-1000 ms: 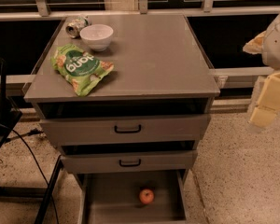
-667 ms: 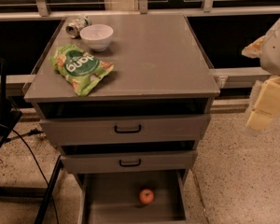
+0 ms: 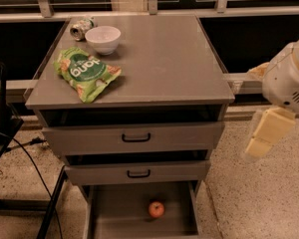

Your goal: Pick apple from bottom drawer and place on counter

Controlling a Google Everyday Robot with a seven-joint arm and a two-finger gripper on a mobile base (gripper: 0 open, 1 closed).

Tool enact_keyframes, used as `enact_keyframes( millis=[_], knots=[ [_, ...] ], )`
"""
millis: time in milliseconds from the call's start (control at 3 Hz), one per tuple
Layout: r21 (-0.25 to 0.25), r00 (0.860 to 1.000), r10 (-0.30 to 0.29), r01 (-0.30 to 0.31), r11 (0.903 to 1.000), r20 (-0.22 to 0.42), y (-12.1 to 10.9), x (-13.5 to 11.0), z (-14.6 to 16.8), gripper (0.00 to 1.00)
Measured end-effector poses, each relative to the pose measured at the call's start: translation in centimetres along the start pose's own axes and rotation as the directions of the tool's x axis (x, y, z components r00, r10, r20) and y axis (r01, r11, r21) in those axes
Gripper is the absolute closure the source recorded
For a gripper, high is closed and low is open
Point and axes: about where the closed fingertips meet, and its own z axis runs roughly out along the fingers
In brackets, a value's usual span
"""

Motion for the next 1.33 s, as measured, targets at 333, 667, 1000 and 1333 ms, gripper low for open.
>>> enact_keyframes(
  millis=[333, 667, 1000, 1333],
  knots=[
    [-0.039, 1.000, 0.013, -0.012, 0.9992, 0.024, 1.5, 0.5, 4.6, 0.00],
    [-0.076, 0.999, 0.025, -0.023, 0.9968, 0.031, 2.8, 1.3, 8.9, 0.00],
    [-0.081, 0.999, 0.027, -0.024, 0.9964, 0.031, 2.8, 1.4, 9.5, 0.00],
    [-0.098, 0.999, 0.033, -0.029, 0.9948, 0.042, 3.2, 1.6, 11.7, 0.00]
  ],
)
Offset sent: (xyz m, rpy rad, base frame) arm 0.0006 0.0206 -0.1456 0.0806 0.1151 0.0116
